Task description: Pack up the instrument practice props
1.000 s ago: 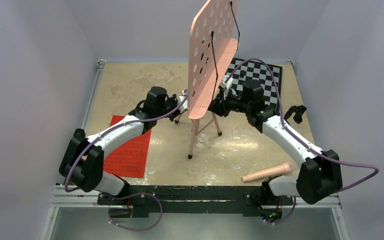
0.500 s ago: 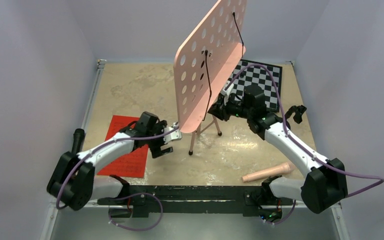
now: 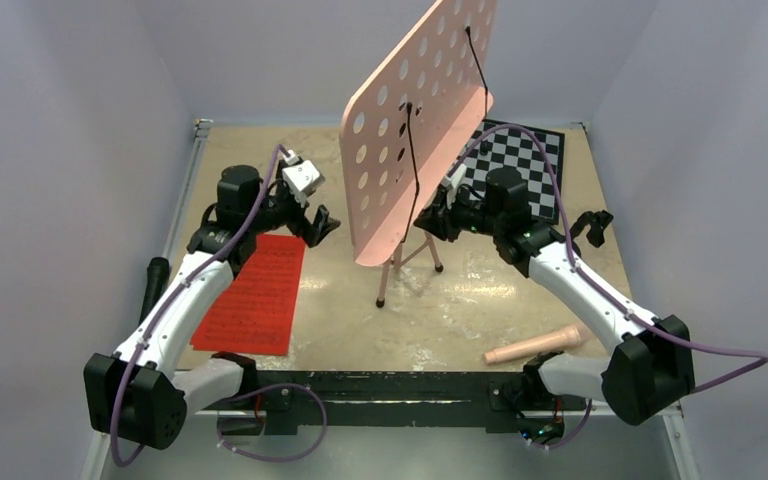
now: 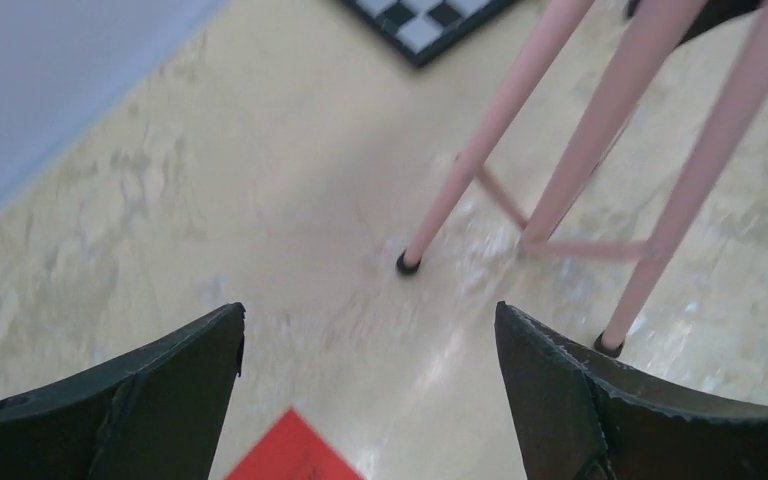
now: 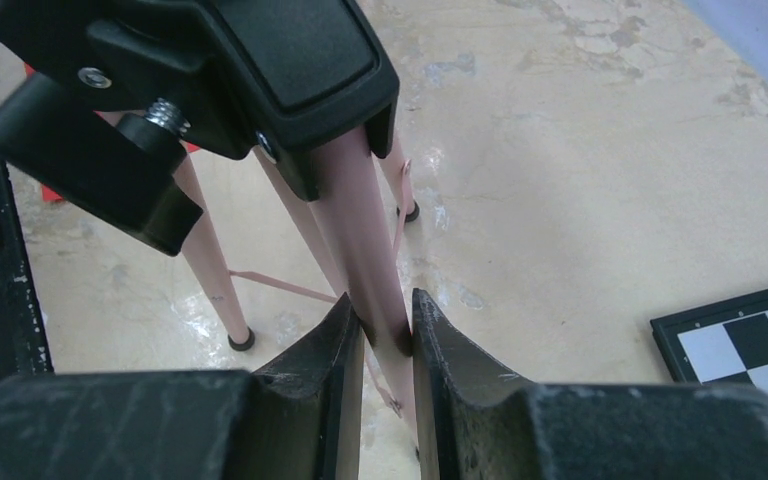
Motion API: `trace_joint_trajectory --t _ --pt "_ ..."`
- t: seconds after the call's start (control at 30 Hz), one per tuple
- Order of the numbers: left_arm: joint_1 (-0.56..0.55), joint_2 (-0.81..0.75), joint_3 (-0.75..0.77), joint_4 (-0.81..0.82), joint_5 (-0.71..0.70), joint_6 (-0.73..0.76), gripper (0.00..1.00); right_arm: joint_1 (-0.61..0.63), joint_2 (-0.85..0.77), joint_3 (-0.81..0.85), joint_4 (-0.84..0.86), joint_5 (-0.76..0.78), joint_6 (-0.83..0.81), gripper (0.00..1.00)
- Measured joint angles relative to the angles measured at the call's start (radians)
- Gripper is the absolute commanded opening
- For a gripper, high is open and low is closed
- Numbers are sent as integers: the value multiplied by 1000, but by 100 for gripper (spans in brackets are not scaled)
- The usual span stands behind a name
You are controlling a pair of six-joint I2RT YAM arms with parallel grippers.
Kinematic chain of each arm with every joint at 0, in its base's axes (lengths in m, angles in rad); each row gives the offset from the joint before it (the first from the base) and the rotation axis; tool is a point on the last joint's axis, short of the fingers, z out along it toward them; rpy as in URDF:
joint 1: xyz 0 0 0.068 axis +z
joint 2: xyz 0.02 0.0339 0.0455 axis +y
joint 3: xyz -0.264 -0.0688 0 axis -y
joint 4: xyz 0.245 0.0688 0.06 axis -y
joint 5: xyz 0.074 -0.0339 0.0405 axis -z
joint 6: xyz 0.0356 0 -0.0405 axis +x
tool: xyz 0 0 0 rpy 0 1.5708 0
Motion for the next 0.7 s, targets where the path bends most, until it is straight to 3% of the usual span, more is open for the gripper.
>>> trace_joint_trajectory --t 0.23,0.53,0.7 --pt "-28 126 137 348 290 -187 83 2 41 71 -86 3 13 0" --pt "-109 185 245 542 455 -368 81 5 46 90 -119 23 17 0" --pt "-178 237 281 633 488 -428 76 12 46 90 -119 27 21 0"
